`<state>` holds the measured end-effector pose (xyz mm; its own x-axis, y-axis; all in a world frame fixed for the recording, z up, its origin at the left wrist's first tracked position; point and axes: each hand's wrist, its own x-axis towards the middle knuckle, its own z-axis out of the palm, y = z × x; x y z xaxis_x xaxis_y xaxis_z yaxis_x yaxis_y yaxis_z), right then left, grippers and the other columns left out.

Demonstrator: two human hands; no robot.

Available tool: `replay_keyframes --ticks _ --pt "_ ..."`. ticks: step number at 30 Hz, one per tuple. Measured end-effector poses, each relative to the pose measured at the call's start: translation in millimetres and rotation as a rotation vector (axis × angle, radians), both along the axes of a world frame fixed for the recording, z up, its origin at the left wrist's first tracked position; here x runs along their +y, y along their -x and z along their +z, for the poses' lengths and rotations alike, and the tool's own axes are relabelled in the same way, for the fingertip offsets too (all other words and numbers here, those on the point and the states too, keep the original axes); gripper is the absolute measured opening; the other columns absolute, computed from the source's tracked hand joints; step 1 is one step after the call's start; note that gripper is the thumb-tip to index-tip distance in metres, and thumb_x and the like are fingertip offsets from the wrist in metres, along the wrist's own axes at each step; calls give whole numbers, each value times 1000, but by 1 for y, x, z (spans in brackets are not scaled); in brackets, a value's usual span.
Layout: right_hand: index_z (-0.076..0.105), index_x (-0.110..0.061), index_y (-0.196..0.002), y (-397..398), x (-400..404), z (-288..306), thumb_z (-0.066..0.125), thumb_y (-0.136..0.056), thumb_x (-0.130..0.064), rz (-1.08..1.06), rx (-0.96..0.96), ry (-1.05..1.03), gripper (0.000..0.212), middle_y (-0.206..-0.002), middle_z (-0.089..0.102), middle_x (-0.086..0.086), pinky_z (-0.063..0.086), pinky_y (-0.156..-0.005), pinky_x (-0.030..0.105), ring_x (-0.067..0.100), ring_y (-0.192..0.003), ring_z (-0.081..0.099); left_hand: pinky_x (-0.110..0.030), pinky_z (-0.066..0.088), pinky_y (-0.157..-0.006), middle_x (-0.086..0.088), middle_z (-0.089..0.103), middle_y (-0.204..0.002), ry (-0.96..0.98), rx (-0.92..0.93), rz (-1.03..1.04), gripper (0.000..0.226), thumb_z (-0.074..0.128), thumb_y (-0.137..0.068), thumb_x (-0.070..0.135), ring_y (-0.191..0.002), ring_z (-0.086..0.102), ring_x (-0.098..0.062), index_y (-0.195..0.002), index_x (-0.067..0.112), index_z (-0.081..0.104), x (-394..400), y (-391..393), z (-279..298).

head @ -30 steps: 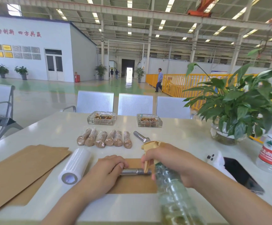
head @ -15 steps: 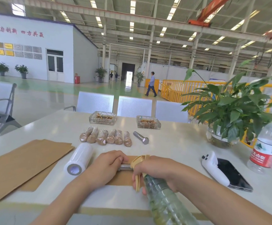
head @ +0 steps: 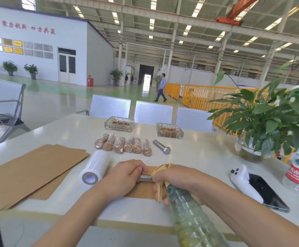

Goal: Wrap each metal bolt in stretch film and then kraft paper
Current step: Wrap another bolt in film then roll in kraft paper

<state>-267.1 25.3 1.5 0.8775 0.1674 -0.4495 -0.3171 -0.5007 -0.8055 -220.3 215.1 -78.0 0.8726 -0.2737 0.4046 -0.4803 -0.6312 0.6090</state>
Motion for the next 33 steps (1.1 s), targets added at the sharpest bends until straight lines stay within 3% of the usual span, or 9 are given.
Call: replay_keyframes --ticks 2,8,12,18,30,33 --pt "63 0 -98 -1 -1 1 58 -98 -18 34 18 13 19 -81 67 20 47 -41 19 20 -42 60 -27 45 -88 6 69 -100 1 -1 4 27 47 -105 12 -93 59 -9 -105 22 72 -1 1 0" --pt "63 -3 -88 3 -4 -2 57 -98 -19 14 -19 69 19 -65 65 14 47 -42 19 20 -39 58 -17 41 -82 10 66 -97 7 1 9 27 47 -105 11 -86 55 0 -106 21 72 -3 2 1" --pt "60 1 -102 4 -8 1 57 -101 -18 5 2 -20 19 -74 63 15 45 -40 18 18 -39 59 -17 40 -80 15 63 -91 1 9 19 26 48 -105 12 -85 54 -1 -106 22 72 -3 2 1" --pt "60 -1 -93 4 -10 1 56 -101 -18 20 -33 23 19 -65 63 13 46 -41 18 19 -39 57 -20 42 -82 11 65 -92 8 17 22 27 49 -104 12 -86 55 -4 -103 24 72 -2 1 1" --pt "62 2 -100 0 -17 4 58 -101 -16 -19 -44 19 18 -73 66 18 47 -40 22 21 -39 58 -22 42 -82 12 63 -90 -4 20 28 27 48 -104 13 -86 55 -7 -104 24 73 -1 -1 3" --pt "63 -2 -92 -1 -20 3 57 -101 -21 9 -48 77 22 -73 68 17 49 -44 22 21 -42 59 -23 43 -83 12 63 -88 -4 21 27 27 48 -104 13 -85 55 -7 -104 23 73 0 -1 4"
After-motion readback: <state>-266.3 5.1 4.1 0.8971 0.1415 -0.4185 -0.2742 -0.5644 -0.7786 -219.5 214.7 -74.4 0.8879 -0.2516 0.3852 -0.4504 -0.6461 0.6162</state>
